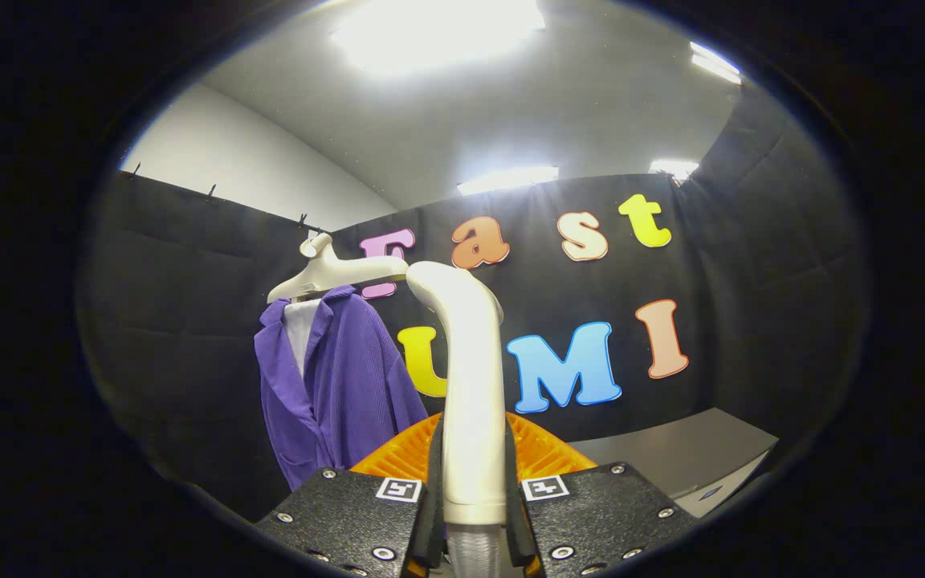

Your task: Iron the clothes twice with a garment steamer, once on the left side and once on the right side.

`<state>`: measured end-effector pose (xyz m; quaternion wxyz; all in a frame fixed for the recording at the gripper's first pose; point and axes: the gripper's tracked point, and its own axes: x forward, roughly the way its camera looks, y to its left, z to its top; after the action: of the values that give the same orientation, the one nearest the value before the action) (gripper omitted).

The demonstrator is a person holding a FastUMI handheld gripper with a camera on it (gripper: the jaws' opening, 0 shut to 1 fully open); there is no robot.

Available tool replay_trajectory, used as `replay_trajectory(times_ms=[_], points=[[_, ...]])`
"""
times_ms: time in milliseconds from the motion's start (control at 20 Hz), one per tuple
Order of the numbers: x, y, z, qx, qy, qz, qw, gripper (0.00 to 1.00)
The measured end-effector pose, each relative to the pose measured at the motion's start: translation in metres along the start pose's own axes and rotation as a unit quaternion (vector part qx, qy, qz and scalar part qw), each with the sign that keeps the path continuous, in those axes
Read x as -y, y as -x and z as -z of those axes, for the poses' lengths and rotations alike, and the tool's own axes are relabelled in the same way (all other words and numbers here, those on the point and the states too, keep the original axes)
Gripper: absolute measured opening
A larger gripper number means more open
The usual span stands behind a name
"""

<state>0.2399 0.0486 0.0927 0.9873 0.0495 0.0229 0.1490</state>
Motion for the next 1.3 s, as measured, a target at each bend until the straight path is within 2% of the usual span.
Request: replay_trajectory(times_ms=[600,800,1300], points=[[-0.097,-0.054,-0.001,0.023,0.069,-0.036,0.997,0.31],[-0.124,-0.061,0.018,0.003,0.081,-0.058,0.995,0.31],[-0.135,-0.045,0.079,-0.049,0.105,-0.063,0.991,0.32]])
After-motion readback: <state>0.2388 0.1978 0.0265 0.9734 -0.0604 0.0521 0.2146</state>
